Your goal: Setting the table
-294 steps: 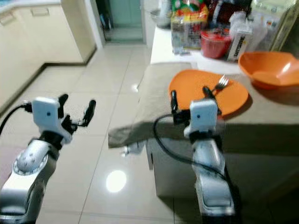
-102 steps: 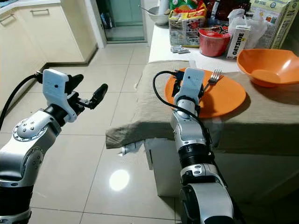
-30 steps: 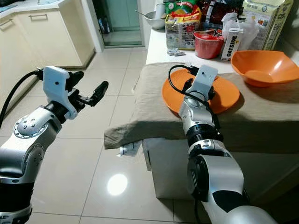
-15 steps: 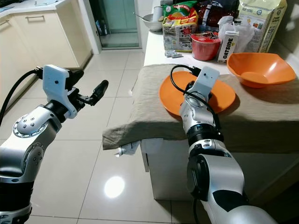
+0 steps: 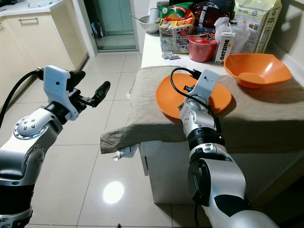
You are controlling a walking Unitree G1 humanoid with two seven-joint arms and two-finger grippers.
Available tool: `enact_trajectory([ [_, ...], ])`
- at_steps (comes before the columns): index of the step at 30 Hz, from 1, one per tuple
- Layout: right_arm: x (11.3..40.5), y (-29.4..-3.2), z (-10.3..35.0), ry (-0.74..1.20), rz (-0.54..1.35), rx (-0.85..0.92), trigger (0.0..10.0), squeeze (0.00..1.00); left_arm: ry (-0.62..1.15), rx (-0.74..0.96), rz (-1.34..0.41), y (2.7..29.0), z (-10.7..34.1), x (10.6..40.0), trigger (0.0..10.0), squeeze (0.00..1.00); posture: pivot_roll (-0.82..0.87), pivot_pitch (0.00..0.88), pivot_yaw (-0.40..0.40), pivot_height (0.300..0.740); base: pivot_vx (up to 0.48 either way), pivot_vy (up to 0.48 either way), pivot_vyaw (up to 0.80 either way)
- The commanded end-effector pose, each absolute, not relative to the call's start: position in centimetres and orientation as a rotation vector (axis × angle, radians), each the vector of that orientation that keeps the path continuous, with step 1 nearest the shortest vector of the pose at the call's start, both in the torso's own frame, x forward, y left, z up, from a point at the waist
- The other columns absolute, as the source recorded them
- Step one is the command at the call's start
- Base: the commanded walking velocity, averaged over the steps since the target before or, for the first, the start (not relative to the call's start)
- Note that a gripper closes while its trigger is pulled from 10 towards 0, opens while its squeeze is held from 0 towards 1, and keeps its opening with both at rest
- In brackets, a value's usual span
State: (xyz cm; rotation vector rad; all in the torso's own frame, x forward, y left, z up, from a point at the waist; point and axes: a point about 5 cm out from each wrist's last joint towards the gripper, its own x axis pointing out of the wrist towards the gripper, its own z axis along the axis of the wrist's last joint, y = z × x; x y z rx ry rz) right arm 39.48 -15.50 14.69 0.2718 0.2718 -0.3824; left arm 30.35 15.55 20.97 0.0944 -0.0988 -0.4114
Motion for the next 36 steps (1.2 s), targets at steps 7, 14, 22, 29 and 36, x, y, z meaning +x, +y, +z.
enact_trajectory([
  [7, 37.7, -14.3, 10.3, 0.435, -0.355, 0.257, 0.0, 0.0, -0.1, 0.098, -0.409, 15.8, 21.4, 30.7, 10.0, 0.0, -0.12, 0.0, 0.139, 0.74, 0.0, 0.0, 0.0],
  [14, 39.1, -13.5, 14.8, 0.143, -0.279, 0.133, 0.0, 0.0, -0.105, 0.099, -0.406, 15.8, 21.6, 30.8, 10.0, 0.0, -0.12, 0.0, 0.141, 0.74, 0.0, 0.0, 0.0],
  [22, 39.2, -12.3, 18.5, -0.111, -0.215, 0.034, 0.0, 0.0, -0.113, 0.097, -0.404, 15.8, 21.7, 30.9, 10.0, 0.0, -0.12, 0.0, 0.139, 0.74, 0.0, 0.0, 0.0],
  [29, 39.1, -11.9, 19.2, -0.153, -0.204, -0.006, 0.0, 0.0, -0.117, 0.094, -0.404, 15.7, 21.8, 30.9, 10.0, 0.0, -0.12, 0.0, 0.139, 0.74, 0.0, 0.0, 0.0],
  [36, 39.3, -12.2, 17.8, -0.031, -0.218, 0.002, 10.0, 1.0, -0.117, 0.096, -0.405, 15.6, 21.8, 30.9, 10.0, 0.0, -0.12, 0.0, 0.137, 0.74, 0.0, 0.0, 0.0],
])
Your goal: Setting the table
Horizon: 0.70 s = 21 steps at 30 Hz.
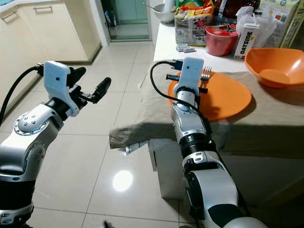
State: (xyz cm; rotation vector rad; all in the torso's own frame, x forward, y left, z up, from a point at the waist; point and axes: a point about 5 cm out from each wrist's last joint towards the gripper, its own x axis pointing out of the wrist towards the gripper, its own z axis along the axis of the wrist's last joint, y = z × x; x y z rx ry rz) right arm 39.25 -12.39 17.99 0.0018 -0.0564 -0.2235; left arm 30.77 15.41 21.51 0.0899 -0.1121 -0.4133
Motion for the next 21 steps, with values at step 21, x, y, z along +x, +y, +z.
enact_trajectory([
  [21, 39.6, -13.8, 20.4, -0.173, -0.208, -0.054, 10.0, 1.0, -0.128, 0.112, -0.402, 15.6, 21.8, 31.0, 10.0, 0.0, -0.12, 0.0, 0.142, 0.74, 0.0, 0.0, 0.0],
])
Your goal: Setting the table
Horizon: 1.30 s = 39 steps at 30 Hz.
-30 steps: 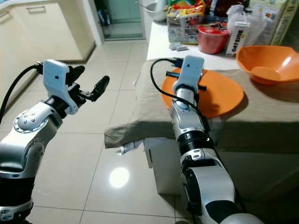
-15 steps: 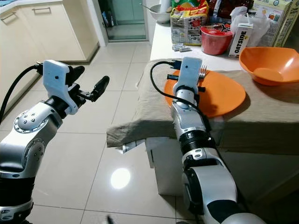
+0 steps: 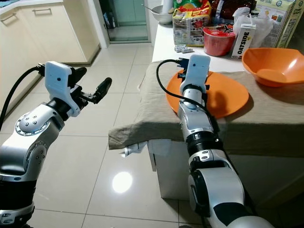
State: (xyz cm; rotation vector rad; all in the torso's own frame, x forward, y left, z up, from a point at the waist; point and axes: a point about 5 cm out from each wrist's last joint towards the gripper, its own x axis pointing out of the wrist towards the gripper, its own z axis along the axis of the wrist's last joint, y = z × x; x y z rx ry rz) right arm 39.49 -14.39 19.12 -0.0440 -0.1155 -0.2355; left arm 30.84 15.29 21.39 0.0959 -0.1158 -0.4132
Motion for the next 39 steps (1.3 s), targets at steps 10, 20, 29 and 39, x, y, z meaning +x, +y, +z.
enact_trajectory([
  [10, 40.4, -15.5, 21.6, -0.167, -0.097, -0.171, 10.0, 1.0, -0.132, 0.113, -0.397, 15.6, 21.9, 31.1, 10.0, 0.0, -0.12, 0.0, 0.143, 0.74, 0.0, 0.0, 0.0],
  [20, 40.2, -17.8, 19.6, -0.033, -0.292, 0.009, 10.0, 0.0, -0.134, 0.114, -0.402, 15.6, 22.0, 31.2, 10.0, 0.0, -0.13, 0.0, 0.145, 0.74, 0.0, 0.0, 0.0],
  [29, 39.8, -16.4, 16.0, 0.163, -0.261, 0.116, 10.0, 0.0, -0.134, 0.119, -0.4, 15.7, 22.1, 31.2, 10.0, 0.0, -0.12, 0.0, 0.147, 0.74, 0.0, 0.0, 0.0],
  [39, 39.9, -16.2, 15.5, 0.22, -0.258, 0.122, 10.0, 0.0, -0.138, 0.119, -0.398, 15.8, 22.2, 31.2, 10.0, 0.0, -0.12, 0.0, 0.146, 0.74, 0.0, 0.0, 0.0],
])
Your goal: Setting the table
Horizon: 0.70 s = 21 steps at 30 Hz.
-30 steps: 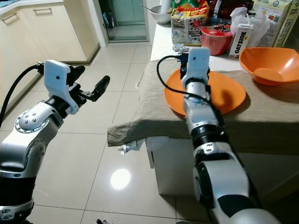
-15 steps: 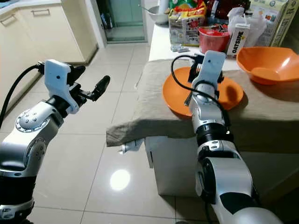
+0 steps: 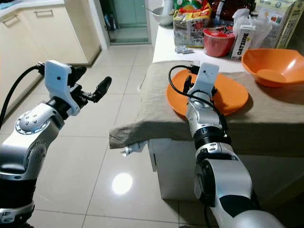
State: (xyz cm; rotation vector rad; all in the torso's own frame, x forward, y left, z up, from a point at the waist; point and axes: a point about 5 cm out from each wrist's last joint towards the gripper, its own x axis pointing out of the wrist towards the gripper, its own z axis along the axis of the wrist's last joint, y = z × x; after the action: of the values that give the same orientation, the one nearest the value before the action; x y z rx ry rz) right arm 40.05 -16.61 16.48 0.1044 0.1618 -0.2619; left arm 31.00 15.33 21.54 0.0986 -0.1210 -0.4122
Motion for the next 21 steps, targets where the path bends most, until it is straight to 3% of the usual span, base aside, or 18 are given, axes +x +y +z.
enact_trajectory([
  [1, 39.9, -16.2, 15.4, 0.234, -0.26, 0.132, 10.0, 0.0, -0.138, 0.119, -0.398, 15.8, 22.2, 31.2, 10.0, 0.0, -0.12, 0.0, 0.144, 0.74, 0.0, 0.0, 0.0],
  [14, 39.4, -16.5, 13.6, 0.375, -0.276, 0.103, 10.0, 0.0, -0.138, 0.11, -0.399, 15.9, 22.4, 31.3, 10.0, 0.0, -0.12, 0.0, 0.141, 0.74, 0.0, 0.0, 0.0],
  [21, 38.4, -16.3, 11.2, 0.538, -0.293, 0.25, 10.0, 0.0, -0.138, 0.106, -0.4, 15.9, 22.4, 31.3, 10.0, 0.0, -0.12, 0.0, 0.135, 0.74, 0.0, 0.0, 0.0],
])
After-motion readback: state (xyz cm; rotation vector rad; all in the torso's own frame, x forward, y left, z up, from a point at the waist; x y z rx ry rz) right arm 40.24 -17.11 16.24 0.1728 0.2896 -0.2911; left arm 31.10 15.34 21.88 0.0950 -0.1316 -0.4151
